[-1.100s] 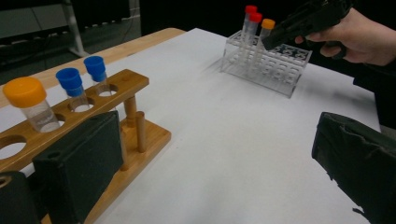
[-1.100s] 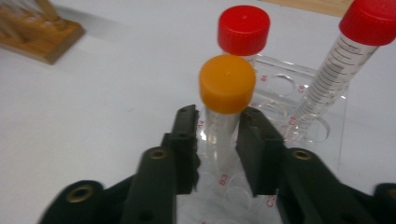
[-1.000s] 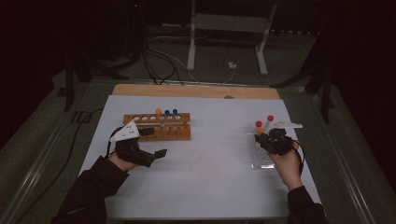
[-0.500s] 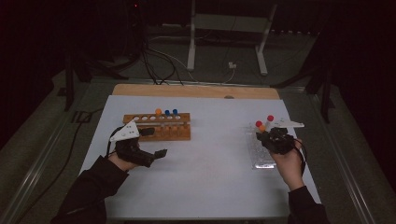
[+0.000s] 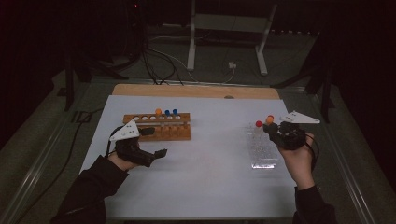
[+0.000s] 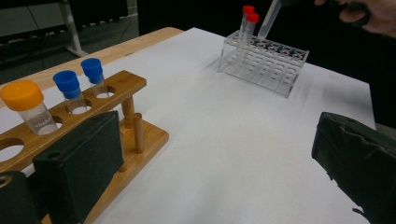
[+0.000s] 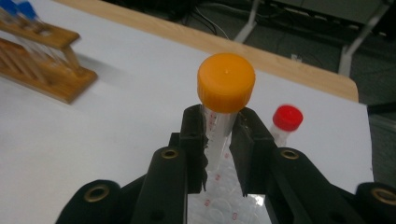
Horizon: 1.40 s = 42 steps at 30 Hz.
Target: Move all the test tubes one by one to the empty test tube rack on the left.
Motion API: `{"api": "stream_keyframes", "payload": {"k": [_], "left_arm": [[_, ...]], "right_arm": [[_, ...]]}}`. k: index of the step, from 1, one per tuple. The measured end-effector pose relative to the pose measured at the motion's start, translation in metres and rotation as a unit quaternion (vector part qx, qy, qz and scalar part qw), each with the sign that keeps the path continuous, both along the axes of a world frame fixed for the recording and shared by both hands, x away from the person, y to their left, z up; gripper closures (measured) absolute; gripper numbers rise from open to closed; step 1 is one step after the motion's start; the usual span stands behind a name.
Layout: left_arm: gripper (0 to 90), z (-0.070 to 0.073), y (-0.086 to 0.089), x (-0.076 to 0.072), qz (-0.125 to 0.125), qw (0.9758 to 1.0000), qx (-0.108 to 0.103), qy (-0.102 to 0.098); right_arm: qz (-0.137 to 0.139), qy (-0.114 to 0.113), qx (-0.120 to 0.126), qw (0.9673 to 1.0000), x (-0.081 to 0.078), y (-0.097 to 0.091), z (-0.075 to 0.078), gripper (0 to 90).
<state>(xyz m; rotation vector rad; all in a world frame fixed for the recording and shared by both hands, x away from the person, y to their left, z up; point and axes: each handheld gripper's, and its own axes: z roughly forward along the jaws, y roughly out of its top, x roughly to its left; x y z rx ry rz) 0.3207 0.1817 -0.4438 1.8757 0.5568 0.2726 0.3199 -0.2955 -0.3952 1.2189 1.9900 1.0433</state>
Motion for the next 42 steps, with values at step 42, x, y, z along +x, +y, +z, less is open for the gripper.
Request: {"api": "stream_keyframes", "payload": {"k": [42], "left_arm": [[5.7, 0.017, -0.061, -0.007, -0.104, 0.9944, 0.016, 0.009]], "right_arm": [[0.232, 0.063, -0.022, 0.9704, -0.032, 0.133, -0.041, 74.6]]}}
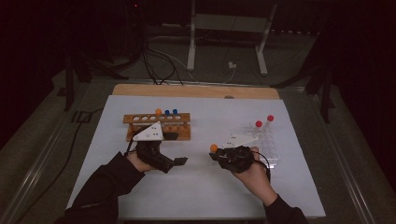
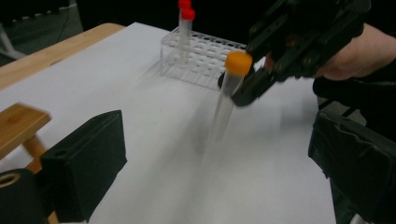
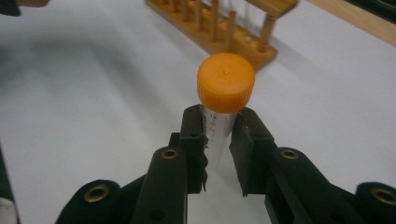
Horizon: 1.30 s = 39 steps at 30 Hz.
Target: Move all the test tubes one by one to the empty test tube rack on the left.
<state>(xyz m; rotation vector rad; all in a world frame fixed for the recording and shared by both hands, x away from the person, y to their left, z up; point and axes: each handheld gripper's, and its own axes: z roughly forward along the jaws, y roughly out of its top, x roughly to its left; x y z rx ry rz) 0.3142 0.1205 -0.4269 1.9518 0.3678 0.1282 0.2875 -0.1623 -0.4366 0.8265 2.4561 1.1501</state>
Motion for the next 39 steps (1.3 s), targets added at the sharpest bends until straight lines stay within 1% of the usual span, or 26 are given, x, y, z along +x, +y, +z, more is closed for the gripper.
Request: {"api": "stream_keyframes", "payload": {"k": [4, 8, 10, 13, 17, 19, 21, 23, 29, 33, 37, 39], "left_arm": [[7.8, 0.005, -0.010, 0.000, -0.014, 0.9999, -0.002, -0.005], [15.1, 0.009, -0.020, -0.001, -0.024, 0.9996, -0.007, -0.012], [17.7, 0.009, -0.026, 0.000, -0.029, 0.9994, -0.004, -0.016], [24.9, 0.006, -0.033, -0.001, -0.031, 0.9993, -0.003, -0.019], [36.4, 0.003, -0.040, 0.000, -0.035, 0.9992, -0.006, -0.018], [41.1, 0.002, -0.043, 0.000, -0.037, 0.9991, -0.003, -0.019], [46.5, 0.001, -0.046, 0.000, -0.038, 0.9990, 0.001, -0.023], [51.4, 0.000, -0.048, 0.001, -0.041, 0.9989, 0.004, -0.022], [61.4, -0.003, -0.053, 0.001, -0.047, 0.9985, 0.014, -0.024], [69.4, -0.004, -0.055, 0.001, -0.054, 0.9981, 0.015, -0.025], [71.2, -0.003, -0.056, 0.002, -0.053, 0.9977, 0.021, -0.035], [71.5, -0.002, -0.056, 0.002, -0.053, 0.9978, 0.019, -0.035]], "right_arm": [[0.012, 0.002, 0.001, 0.9999, -0.003, 0.007, 0.000, 74.5], [0.025, 0.002, 0.002, 0.9997, -0.006, 0.013, -0.001, 74.5], [0.028, 0.002, 0.003, 0.9996, -0.007, 0.015, -0.001, 74.6], [0.032, 0.003, 0.004, 0.9995, -0.008, 0.017, 0.000, 74.5], [0.035, 0.003, 0.005, 0.9994, -0.009, 0.018, 0.000, 74.5], [0.035, 0.004, 0.006, 0.9994, -0.009, 0.018, 0.000, 74.5], [0.035, 0.004, 0.008, 0.9994, -0.009, 0.018, 0.000, 74.6], [0.035, 0.004, 0.009, 0.9993, -0.010, 0.018, 0.001, 74.5], [0.036, 0.006, 0.010, 0.9993, -0.010, 0.018, 0.000, 74.5], [0.034, 0.005, 0.010, 0.9994, -0.009, 0.018, 0.001, 74.5], [0.032, 0.007, 0.013, 0.9994, -0.008, 0.017, 0.000, 74.5], [0.030, 0.008, 0.016, 0.9994, -0.008, 0.016, 0.000, 74.3]]}}
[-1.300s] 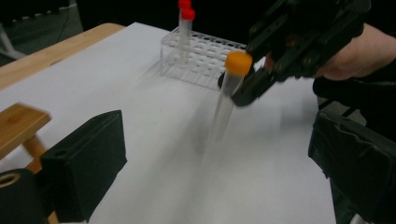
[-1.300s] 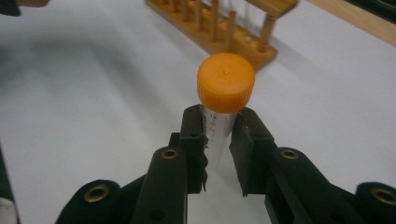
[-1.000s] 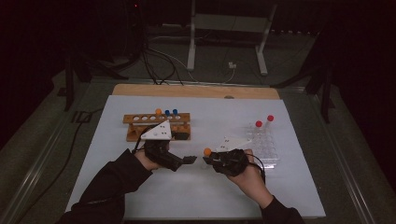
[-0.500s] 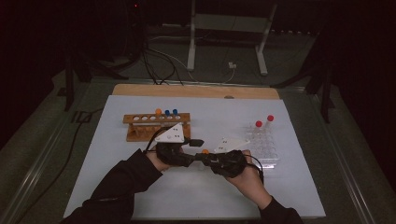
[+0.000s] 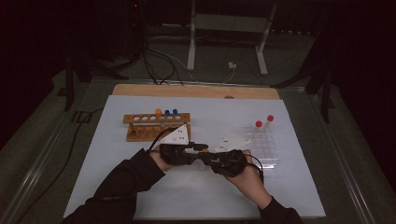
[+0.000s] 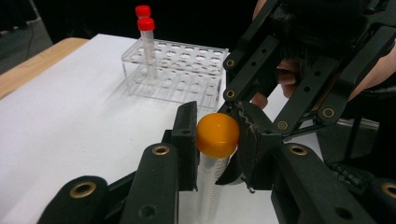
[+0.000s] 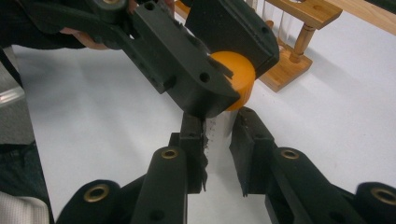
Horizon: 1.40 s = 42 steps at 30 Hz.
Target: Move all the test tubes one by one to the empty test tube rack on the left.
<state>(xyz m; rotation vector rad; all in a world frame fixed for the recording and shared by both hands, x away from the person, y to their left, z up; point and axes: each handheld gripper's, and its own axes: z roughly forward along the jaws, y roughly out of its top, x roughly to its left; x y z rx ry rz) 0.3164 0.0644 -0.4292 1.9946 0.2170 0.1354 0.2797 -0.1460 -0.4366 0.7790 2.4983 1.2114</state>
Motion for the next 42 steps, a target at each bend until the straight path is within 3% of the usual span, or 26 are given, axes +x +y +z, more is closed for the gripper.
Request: {"api": "stream_keyframes", "payload": {"k": [3, 5, 14, 25, 27, 34, 42], "left_arm": [[71.8, 0.002, 0.001, 0.000, 0.004, 1.0000, -0.003, -0.007], [71.9, 0.005, 0.003, 0.001, 0.008, 0.9999, -0.006, -0.010], [72.0, 0.014, 0.025, 0.007, 0.035, 0.9992, -0.010, -0.014], [72.0, 0.028, 0.068, 0.016, 0.092, 0.9953, -0.011, -0.028], [72.0, 0.031, 0.078, 0.017, 0.107, 0.9936, -0.012, -0.033], [72.0, 0.039, 0.108, 0.025, 0.152, 0.9874, -0.015, -0.041], [72.0, 0.047, 0.136, 0.039, 0.206, 0.9768, -0.023, -0.053]], "right_arm": [[-0.003, 0.000, 0.013, 0.9999, 0.001, -0.002, 0.001, 72.0], [-0.001, -0.002, 0.019, 0.9998, 0.000, -0.002, 0.002, 61.5], [-0.016, -0.015, 0.044, 0.9988, -0.002, -0.010, 0.009, 37.5], [-0.038, -0.013, 0.071, 0.9966, -0.001, -0.015, 0.013, 9.0], [-0.043, -0.014, 0.071, 0.9965, 0.000, -0.015, 0.013, 3.2], [-0.031, -0.011, 0.079, 0.9963, 0.000, -0.018, 0.014, 0.0], [-0.025, -0.010, 0.090, 0.9955, -0.001, -0.020, 0.015, 0.0]]}}
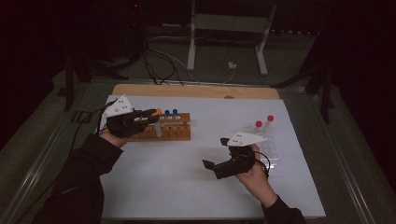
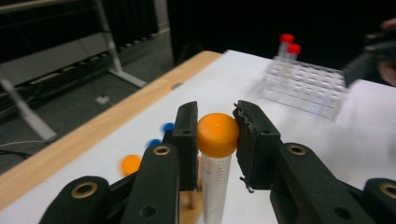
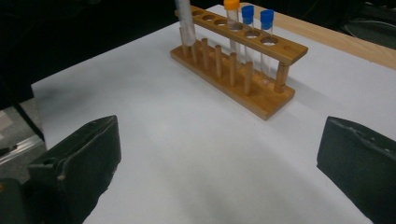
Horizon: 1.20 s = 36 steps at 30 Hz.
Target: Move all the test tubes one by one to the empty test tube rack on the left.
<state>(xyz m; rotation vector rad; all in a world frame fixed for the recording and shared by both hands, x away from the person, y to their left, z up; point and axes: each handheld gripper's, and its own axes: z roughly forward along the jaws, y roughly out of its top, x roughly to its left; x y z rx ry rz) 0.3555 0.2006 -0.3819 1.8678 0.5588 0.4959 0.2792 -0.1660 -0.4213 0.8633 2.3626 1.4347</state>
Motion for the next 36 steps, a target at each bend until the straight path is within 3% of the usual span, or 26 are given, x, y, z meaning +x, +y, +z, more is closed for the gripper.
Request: {"api": "stream_keyframes", "payload": {"k": [9, 14, 22, 36], "left_arm": [[72.1, 0.005, 0.020, 0.023, 0.065, 0.9976, -0.017, -0.018], [72.0, 0.003, 0.022, 0.035, 0.085, 0.9959, -0.024, -0.019], [72.1, -0.012, 0.014, 0.048, 0.094, 0.9953, -0.018, -0.014], [72.1, -0.046, 0.012, 0.059, 0.106, 0.9942, -0.006, 0.016]], "right_arm": [[0.002, -0.003, 0.003, 1.0000, 0.000, -0.001, 0.000, 0.0], [0.003, -0.003, 0.004, 1.0000, 0.000, -0.002, 0.001, 0.0], [0.003, -0.002, 0.008, 1.0000, 0.000, -0.004, 0.001, 0.0], [0.006, 0.002, 0.008, 0.9999, 0.001, -0.005, -0.001, 0.0]]}}
